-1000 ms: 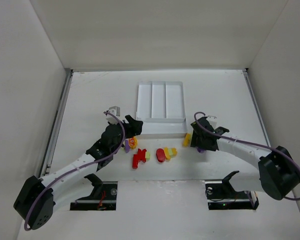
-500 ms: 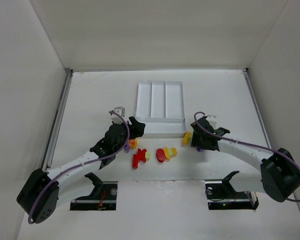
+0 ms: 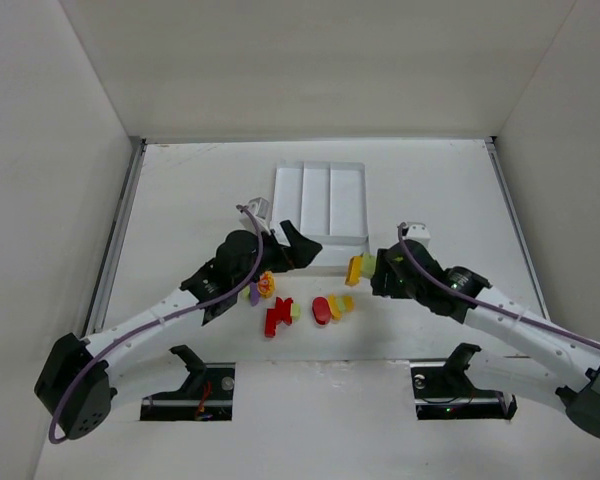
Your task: Sort the legos into containers by color
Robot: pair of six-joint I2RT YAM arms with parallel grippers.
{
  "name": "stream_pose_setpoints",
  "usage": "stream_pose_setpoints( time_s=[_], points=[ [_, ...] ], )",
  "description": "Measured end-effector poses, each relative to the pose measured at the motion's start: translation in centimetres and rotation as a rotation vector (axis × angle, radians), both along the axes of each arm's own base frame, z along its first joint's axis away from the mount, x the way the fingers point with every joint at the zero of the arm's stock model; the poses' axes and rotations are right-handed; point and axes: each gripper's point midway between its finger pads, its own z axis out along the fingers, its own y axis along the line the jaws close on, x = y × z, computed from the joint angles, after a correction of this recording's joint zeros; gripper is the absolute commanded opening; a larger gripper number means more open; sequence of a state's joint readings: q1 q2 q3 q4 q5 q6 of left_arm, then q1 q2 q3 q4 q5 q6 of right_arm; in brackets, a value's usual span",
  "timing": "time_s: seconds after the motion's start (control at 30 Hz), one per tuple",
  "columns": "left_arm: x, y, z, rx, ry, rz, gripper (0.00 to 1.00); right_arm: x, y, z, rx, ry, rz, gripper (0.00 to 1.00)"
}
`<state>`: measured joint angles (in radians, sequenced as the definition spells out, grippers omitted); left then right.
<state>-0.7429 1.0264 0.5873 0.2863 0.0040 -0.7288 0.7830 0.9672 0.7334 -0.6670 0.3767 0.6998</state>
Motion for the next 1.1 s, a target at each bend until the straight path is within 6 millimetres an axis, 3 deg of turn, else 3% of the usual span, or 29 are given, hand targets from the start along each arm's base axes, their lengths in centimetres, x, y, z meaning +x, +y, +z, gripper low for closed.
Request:
stream_pose_setpoints(
  time_s=[0.17, 0.53, 0.73, 0.83, 0.97, 1.1],
  points=[
    [-1.3, -1.0, -0.1, -0.024, 0.102, -0.054, 0.95, 0.2, 3.5, 2.3, 0.048, -0.053, 0.135, 0.58],
    [-4.9, -2.3, -1.9, 0.046, 0.216, -0.136, 0.97, 1.1, 8.9, 1.0, 0.041, -0.027, 0.316, 0.58],
    [-4.6, -2.3, -3.4, 0.076, 0.251, -0.108, 0.94, 1.1, 10.9, 2.1, 0.083, -0.06, 0.368, 0.58],
    [-4.4, -2.3, -3.9, 0.081, 0.271, -0.089, 0.92, 1.1, 11.0, 2.1, 0.078, -0.065, 0.37, 0.58],
    [-4.1, -2.2, -3.9, 0.061, 0.286, -0.06, 0.91, 1.0, 11.1, 2.0, 0.07, -0.068, 0.372, 0.58],
    [-3.2, -2.5, -3.0, -0.006, 0.277, -0.016, 0.89, 0.2, 12.7, 2.5, 0.106, -0.082, 0.421, 0.58]
  ],
)
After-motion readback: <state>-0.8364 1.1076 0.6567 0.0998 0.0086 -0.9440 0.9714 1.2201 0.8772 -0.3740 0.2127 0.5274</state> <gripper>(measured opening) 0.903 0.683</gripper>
